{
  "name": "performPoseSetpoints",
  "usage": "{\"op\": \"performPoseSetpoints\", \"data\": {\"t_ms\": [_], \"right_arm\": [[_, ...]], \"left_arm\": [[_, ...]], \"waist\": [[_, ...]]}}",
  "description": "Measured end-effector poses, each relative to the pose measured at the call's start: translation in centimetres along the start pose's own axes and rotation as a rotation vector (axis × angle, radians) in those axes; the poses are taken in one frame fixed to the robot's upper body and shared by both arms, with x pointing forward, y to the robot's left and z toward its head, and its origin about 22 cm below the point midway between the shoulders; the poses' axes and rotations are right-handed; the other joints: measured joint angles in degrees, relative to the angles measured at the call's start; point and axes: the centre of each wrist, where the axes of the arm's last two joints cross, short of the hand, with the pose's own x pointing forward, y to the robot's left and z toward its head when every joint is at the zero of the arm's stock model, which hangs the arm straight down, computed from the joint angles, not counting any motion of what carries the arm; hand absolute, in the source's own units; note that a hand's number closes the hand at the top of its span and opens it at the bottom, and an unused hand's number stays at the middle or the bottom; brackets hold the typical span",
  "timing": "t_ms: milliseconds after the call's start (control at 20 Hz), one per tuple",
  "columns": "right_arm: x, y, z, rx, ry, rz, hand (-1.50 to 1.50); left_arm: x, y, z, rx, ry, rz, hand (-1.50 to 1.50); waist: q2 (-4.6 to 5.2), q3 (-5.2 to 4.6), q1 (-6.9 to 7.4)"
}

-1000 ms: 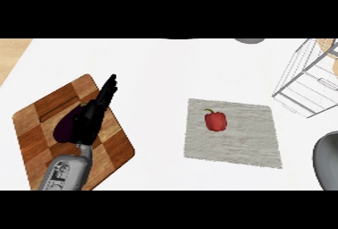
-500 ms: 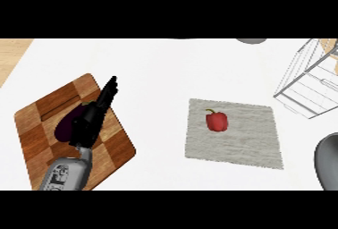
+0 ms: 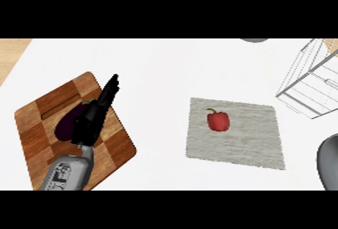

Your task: Pick the can from the placemat and place it in the tiered shelf

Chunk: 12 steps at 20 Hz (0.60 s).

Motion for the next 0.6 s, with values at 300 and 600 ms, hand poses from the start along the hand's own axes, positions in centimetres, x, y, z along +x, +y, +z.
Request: {"op": "performPoseSetpoints", "data": {"t_ms": [300, 600], "right_arm": [[0.7, -3.4, 2.5, 0.006, 0.101, 0.096, -1.50], [1.1, -5.6, 4.3, 0.045, 0.124, 0.160, -1.50]], "left_arm": [[0.2, 0.2, -0.1, 0.001, -0.007, 0.004, 0.00], [0.2, 0.3, 0.0, 0.005, -0.016, 0.003, 0.00]], "waist": [[0.55, 0.31, 0.17], [0.82, 0.63, -0.04]]}}
